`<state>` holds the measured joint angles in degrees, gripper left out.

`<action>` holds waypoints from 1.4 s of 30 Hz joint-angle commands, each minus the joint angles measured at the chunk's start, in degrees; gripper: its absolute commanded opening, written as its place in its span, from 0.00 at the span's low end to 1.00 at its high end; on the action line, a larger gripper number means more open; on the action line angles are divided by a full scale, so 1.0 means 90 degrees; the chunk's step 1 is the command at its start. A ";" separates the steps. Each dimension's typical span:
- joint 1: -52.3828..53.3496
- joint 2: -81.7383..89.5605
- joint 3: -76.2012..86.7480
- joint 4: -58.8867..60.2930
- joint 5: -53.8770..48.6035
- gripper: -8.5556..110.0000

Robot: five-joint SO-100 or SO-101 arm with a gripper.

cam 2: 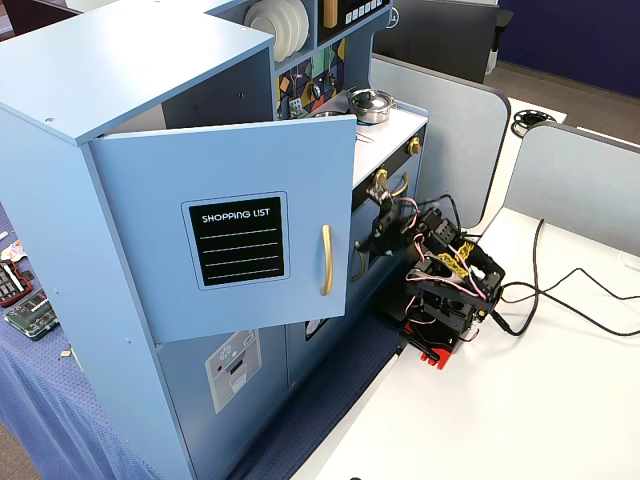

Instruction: Open the left cabinet door

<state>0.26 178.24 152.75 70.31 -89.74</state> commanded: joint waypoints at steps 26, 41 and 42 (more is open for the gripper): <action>0.0225 0.0430 0.2109 0.1865 0.0068 0.08; 0.0293 0.0430 0.2109 0.1953 0.0186 0.09; 0.0293 0.0430 0.2109 0.1953 0.0186 0.09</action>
<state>2.64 182.46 171.83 77.34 -88.15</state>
